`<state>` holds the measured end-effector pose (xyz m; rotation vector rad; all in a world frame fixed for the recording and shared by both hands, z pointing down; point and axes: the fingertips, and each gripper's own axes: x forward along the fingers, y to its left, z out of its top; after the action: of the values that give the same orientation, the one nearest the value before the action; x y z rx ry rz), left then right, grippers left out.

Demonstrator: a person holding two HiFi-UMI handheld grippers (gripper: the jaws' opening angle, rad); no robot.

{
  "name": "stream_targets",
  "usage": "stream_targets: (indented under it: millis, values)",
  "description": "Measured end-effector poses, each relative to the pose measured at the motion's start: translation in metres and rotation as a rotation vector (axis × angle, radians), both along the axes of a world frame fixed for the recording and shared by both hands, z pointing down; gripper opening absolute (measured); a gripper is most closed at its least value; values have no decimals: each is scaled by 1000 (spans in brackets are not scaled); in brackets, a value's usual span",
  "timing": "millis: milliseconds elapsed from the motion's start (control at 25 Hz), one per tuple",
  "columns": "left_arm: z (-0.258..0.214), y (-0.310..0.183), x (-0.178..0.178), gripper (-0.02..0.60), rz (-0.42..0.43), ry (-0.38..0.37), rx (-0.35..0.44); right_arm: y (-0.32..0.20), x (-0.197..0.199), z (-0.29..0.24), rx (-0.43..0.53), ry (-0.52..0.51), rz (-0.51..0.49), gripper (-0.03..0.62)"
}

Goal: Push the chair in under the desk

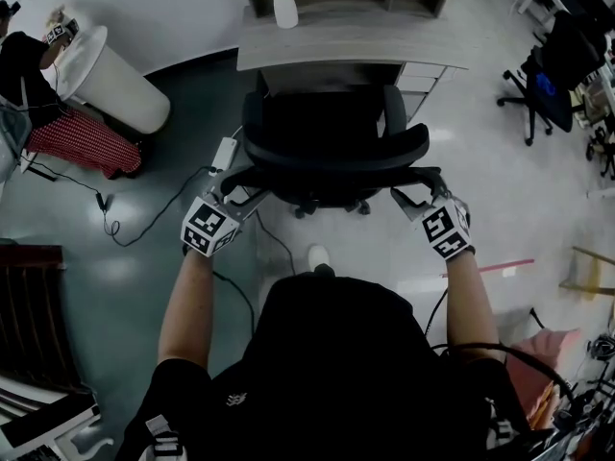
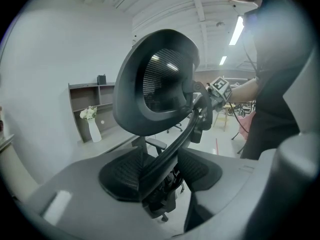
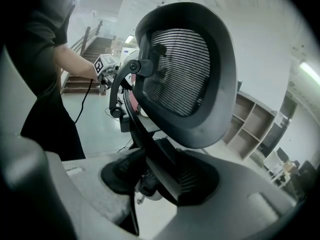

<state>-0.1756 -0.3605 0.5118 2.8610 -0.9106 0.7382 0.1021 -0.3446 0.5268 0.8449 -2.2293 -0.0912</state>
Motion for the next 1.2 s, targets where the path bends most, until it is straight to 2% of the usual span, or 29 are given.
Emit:
stream_targets:
  millis: [520, 800, 1040, 1120, 1200]
  values:
    - [-3, -38, -11, 229, 8, 17, 28, -33, -14, -4, 15, -31, 17, 190]
    - [-5, -46, -9, 233, -21, 17, 16, -40, -13, -6, 21, -52, -4, 190]
    - [-5, -42, -9, 233, -86, 1, 7, -39, -12, -9, 31, -129, -8, 193]
    - [-13, -44, -8, 230, -115, 27, 24, -41, -11, -13, 19, -175, -14, 193]
    - [-25, -46, -9, 187, -156, 92, 55, -43, -10, -16, -10, -237, -8, 193]
